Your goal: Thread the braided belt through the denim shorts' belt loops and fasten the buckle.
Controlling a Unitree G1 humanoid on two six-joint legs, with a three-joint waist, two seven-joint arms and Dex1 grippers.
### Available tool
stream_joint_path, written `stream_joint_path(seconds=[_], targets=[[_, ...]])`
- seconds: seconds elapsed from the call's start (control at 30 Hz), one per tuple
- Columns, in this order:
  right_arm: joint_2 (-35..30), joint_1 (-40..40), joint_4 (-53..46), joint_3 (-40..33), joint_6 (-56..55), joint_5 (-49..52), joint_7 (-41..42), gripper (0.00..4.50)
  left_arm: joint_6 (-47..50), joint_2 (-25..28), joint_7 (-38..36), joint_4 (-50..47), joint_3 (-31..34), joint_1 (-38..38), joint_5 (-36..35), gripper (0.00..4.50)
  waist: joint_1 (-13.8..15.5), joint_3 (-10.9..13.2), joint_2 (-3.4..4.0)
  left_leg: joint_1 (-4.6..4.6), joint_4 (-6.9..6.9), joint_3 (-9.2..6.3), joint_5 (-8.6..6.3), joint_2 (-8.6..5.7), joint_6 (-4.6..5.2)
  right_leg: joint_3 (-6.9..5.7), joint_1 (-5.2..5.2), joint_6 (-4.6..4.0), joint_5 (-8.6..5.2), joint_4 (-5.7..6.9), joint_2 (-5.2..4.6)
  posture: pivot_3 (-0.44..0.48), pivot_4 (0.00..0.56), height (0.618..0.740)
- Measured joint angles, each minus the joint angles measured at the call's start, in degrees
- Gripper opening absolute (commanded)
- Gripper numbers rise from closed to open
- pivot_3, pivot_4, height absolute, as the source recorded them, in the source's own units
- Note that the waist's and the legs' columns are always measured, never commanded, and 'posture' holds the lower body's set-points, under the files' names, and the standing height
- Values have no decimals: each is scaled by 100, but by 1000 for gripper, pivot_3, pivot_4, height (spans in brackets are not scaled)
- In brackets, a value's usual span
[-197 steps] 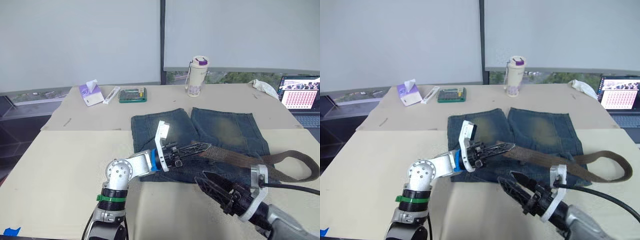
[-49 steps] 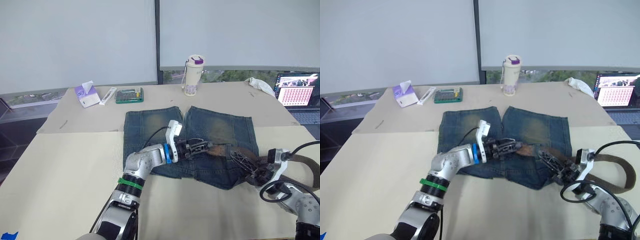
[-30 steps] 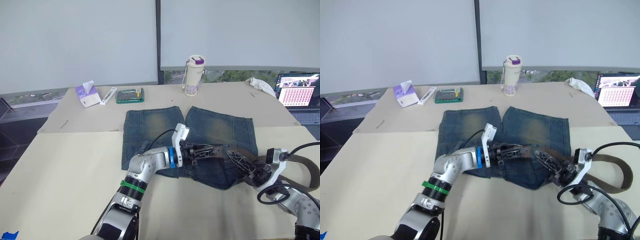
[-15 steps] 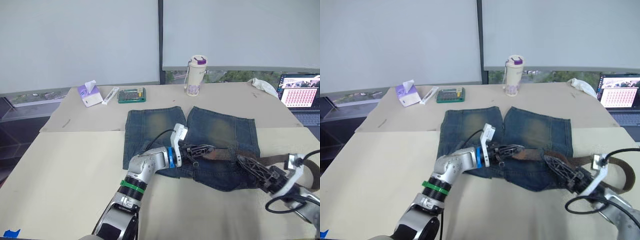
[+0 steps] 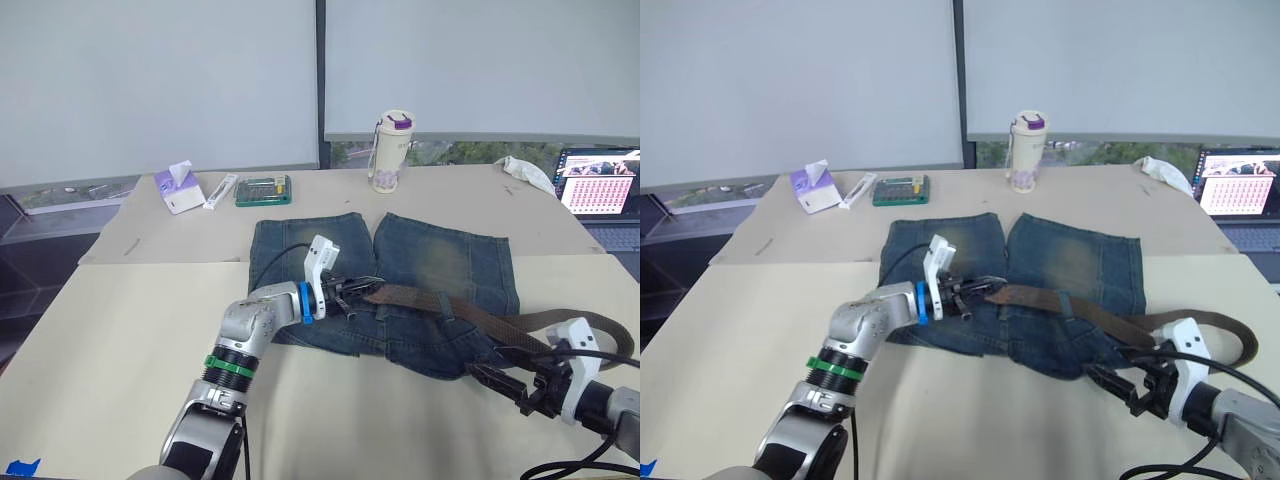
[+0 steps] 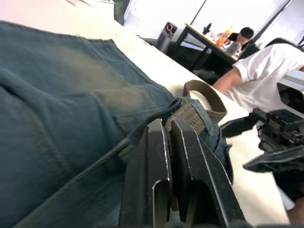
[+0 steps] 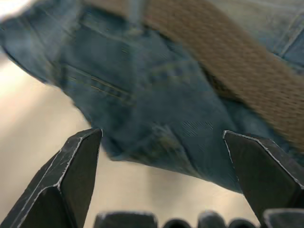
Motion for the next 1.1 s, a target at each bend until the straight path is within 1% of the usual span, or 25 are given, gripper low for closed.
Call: stream_joint_path(seconds=[0.07, 0.1, 0.13, 0.27, 0.3, 0.4, 0.47, 0.57, 0.67, 0.73, 0.77, 0.83, 0.93, 0.97, 1.0, 1.03, 1.1], targets=[[0, -168, 282, 281, -169, -351, -133, 3363, 0, 0, -48, -71, -73, 3, 4, 0, 11, 0, 0, 0, 1, -1, 0, -2, 0, 2, 0, -5, 3, 1, -2, 0, 150, 740], [-4, -240, 399, 379, -252, -514, -174, 2985, -6, -18, -59, -86, -112, 2, 9, 0, 13, 0, 0, 1, 1, 0, 0, -2, 0, 3, 0, -5, 3, 1, -2, 0, 150, 740], [-17, -267, 506, 454, -332, -661, -199, 2562, -11, -50, -68, -92, -149, 3, 17, 0, 22, -1, 1, 0, 0, 0, 0, -3, 0, 2, 0, -5, 3, 1, -2, 0, 150, 740], [-180, -447, 816, 649, -508, -1033, -192, 1300, -192, -225, -61, -41, -270, -3, 150, 0, 33, -1, 1, 0, 1, 3, 0, -4, 0, 1, 2, -32, 19, 0, 0, 0, 150, 740], [-226, -509, 940, 656, -567, -1105, -210, 831, -288, -315, -56, 34, -319, -15, 173, 0, 54, 0, 0, 0, 2, 4, 0, -7, 0, 1, 5, -34, 20, -2, -1, 0, 150, 740], [-342, -584, 1128, 659, -568, -1242, -262, 20, -397, -420, -44, 137, -371, -39, 223, 0, 83, 0, 0, 0, 3, 3, 0, -26, 0, 1, 6, -34, 20, -2, -4, 0, 150, 740], [-381, -600, 1248, 608, -494, -1270, -336, 20, -442, -468, -41, 175, -399, -51, 282, 0, 91, 0, -2, -1, 5, 0, 0, -30, 1, 0, 6, -34, 21, -3, -6, 0, 150, 740], [-378, -541, 1309, 335, -188, -1168, -357, 20, -512, -482, -50, 174, -406, -51, 316, 0, 123, 0, -2, -2, 7, -6, 1, -35, 1, 1, 7, -36, 22, -4, -10, 0, 150, 740], [-358, -118, 1312, -300, 183, -974, -376, 20, -498, -388, -92, 119, -415, 37, 328, 0, 200, -2, 0, -1, 13, -24, 0, -47, 2, 3, 7, -34, 21, -5, -13, 0, 150, 740], [-352, 80, 1306, -568, 305, -952, -378, 20, -492, -300, -99, 107, -417, 134, 343, 0, 228, -3, -3, -2, 13, -26, 0, -49, 3, 4, 8, -33, 20, -7, -14, 0, 150, 740], [-284, 95, 1280, -683, 372, -874, -385, 20, -491, -292, -98, 106, -416, 168, 355, 0, 231, -3, -6, -2, 13, -27, 0, -49, 3, 4, 8, -33, 20, -7, -14, 0, 150, 740], [93, -21, 1252, -1019, 632, -576, -540, 20, -486, -289, -85, 106, -404, 193, 367, 0, 226, -2, -12, -4, 12, -30, 0, -46, 3, 3, 9, -33, 20, -5, -12, 0, 150, 740], [490, -224, 1211, -1262, 623, -350, -713, 20, -441, -364, -40, 106, -362, 191, 356, 0, 190, -2, -11, -8, 5, -25, 0, -46, 3, 11, 9, -22, 13, -3, -10, 0, 150, 740], [590, -268, 1178, -1335, 552, -249, -722, 426, -411, -405, -29, 106, -359, 191, 356, 0, 155, -3, -9, -8, 5, -25, 0, -46, 3, 11, 8, 8, -4, -2, -10, 0, 150, 740], [639, -295, 1139, -1418, 537, -128, -717, 895, -379, -439, -25, 107, -361, 190, 356, 0, 134, -3, -6, -8, 4, -25, -1, -46, 3, 12, 8, 15, -9, 0, -10, 0, 150, 740], [649, -312, 1058, -1560, 588, 118, -676, 1156, -362, -471, -25, 107, -361, 190, 356, 0, 110, -2, -2, -9, 2, -25, 0, -46, 3, 12, 8, 15, -9, 1, -10, 0, 150, 740], [610, -264, 820, -1876, 738, 547, -491, 1892, -340, -545, -28, 108, -359, 167, 347, 0, 82, -2, -2, -8, -1, -26, -1, -43, 4, 11, 9, 12, -7, 1, -7, 0, 150, 740]])
